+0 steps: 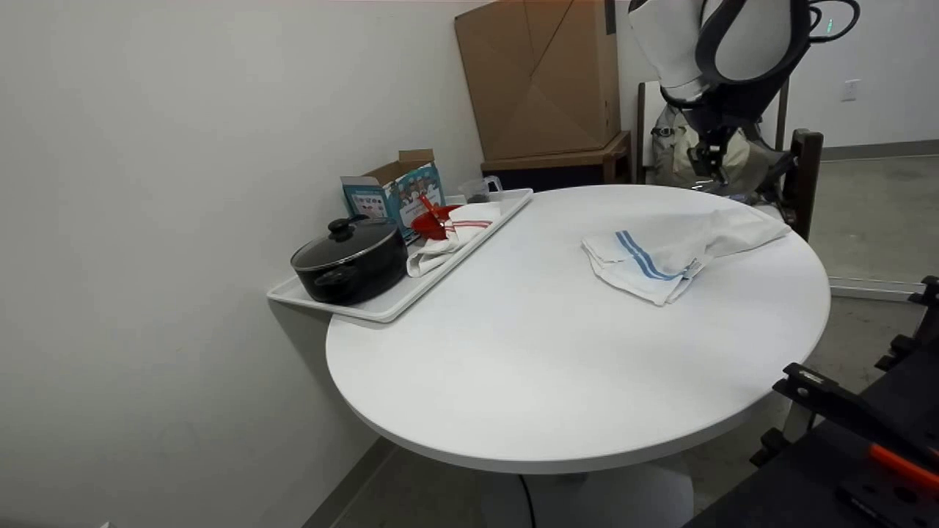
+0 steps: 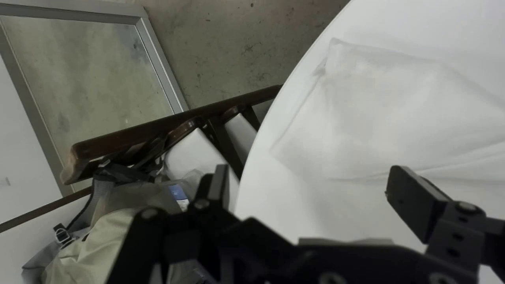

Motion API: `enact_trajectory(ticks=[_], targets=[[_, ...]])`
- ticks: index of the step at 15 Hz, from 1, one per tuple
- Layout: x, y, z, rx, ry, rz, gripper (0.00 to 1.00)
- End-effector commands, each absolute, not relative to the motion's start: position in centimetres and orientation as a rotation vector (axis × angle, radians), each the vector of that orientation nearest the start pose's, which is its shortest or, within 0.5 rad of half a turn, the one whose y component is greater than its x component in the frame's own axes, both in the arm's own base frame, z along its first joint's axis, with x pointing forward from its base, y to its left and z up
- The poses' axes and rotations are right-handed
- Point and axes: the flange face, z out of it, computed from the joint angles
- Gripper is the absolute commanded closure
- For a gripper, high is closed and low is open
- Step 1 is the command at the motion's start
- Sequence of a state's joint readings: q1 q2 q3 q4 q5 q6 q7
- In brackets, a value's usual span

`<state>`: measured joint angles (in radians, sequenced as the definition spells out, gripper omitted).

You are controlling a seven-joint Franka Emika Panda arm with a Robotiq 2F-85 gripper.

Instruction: Fold the towel on the table

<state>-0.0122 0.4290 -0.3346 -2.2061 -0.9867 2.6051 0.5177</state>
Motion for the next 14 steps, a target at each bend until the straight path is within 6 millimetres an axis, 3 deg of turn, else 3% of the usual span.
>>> enact_trajectory(ticks=[1,4,6,10,14], targets=[[46.2,-11.1,19.2,2.535,0.053,0.010,0.00],[43.5,-6.8,19.2,2.561,0.078,0.022,0.00],[42.0,-4.8,19.4,2.574,0.226,0.022,0.00],[40.1,-2.3,19.4,2.542,0.430,0.034,0.00],[38.5,-1.0,18.5,2.538,0.516,0.031,0.00]])
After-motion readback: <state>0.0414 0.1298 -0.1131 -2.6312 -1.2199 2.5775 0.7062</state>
